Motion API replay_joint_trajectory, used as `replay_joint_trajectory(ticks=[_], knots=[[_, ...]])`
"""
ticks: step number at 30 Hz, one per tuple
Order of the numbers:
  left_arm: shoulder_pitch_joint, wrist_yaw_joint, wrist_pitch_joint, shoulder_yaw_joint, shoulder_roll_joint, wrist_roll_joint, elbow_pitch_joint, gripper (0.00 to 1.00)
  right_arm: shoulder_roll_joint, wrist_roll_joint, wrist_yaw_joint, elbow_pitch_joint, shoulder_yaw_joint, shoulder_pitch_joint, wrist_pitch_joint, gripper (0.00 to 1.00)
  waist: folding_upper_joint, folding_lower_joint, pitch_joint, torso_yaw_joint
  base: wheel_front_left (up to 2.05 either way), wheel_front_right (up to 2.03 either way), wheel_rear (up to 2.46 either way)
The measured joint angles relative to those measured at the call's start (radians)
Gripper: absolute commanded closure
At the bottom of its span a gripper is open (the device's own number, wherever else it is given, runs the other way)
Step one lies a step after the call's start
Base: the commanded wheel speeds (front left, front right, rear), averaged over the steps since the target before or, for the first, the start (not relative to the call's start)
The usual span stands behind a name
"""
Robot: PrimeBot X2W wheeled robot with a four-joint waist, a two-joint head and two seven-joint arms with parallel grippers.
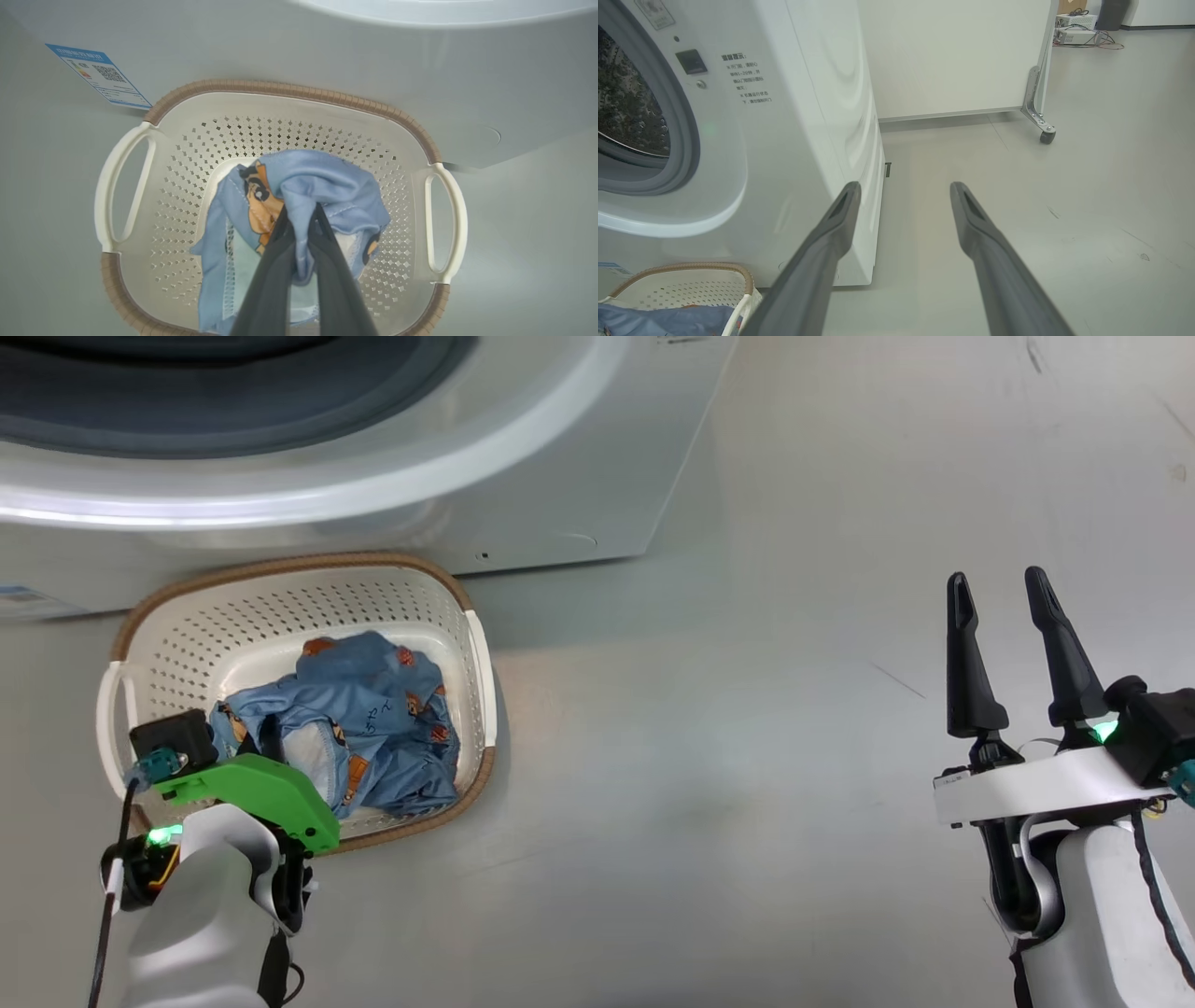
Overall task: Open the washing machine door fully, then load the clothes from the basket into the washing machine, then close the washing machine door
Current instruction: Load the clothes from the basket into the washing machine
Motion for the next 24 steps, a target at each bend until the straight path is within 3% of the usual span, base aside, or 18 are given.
replay_joint_trajectory(ticks=[7,24], knots=[[0.074,0.0,-0.001,-0.018,-0.006,-0.008,-0.048,1.0,-0.007,-0.001,0.0,0.012,-0.001,0.052,0.0,0.0,0.0,0.0,-0.104,0.035,0.0,0.0,0.0],[0.325,0.0,-0.001,-0.029,-0.007,-0.006,-0.336,1.0,-0.036,-0.01,0.0,0.042,-0.01,0.224,0.0,0.0,0.0,0.0,-0.355,0.107,0.0,0.0,0.0]])
